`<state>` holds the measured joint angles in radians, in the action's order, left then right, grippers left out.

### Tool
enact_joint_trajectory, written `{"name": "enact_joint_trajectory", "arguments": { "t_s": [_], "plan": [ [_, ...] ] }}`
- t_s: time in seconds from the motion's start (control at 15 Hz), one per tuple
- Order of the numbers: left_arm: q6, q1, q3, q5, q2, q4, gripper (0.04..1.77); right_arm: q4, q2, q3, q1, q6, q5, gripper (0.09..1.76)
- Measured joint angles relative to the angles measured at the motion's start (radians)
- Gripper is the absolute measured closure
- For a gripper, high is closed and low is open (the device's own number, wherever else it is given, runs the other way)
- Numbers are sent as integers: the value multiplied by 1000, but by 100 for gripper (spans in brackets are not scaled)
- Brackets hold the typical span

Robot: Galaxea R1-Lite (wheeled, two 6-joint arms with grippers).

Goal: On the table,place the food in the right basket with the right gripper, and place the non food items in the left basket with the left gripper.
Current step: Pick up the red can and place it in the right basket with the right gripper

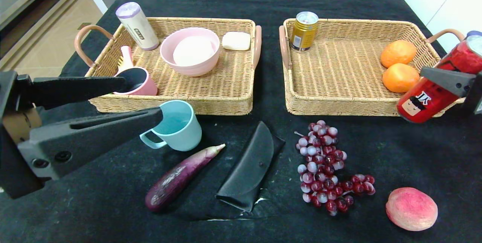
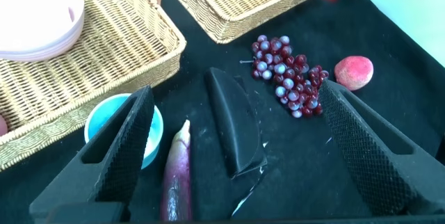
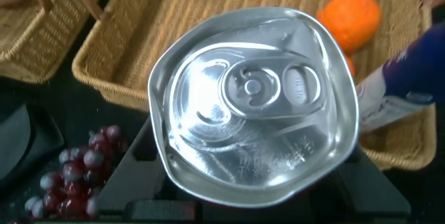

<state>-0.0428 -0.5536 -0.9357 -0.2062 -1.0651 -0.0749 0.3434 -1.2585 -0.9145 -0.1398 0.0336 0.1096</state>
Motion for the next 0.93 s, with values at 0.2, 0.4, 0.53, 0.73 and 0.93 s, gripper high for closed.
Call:
{"name": "enact_joint_trajectory", "arguments": {
  "t_s": [0.2, 0.4, 0.53, 0.73, 0.93],
  "plan": [
    [0, -1, 2, -1, -1, 1, 9, -27, -48, -107, -3, 18, -1, 81],
    [-1, -2, 3, -3, 0, 3, 9, -31, -112, -211, -20, 19, -15, 81],
    [-1, -2, 2, -4, 3, 1, 9, -33, -164, -281, -35, 20, -33, 81],
    [-4, -3, -2, -7, 18, 5, 9, -37, -240, -385, -51, 21, -36, 81],
    [-5, -8, -2, -7, 28, 6, 9, -61, -317, -476, -64, 22, -43, 81]
  ]
}}
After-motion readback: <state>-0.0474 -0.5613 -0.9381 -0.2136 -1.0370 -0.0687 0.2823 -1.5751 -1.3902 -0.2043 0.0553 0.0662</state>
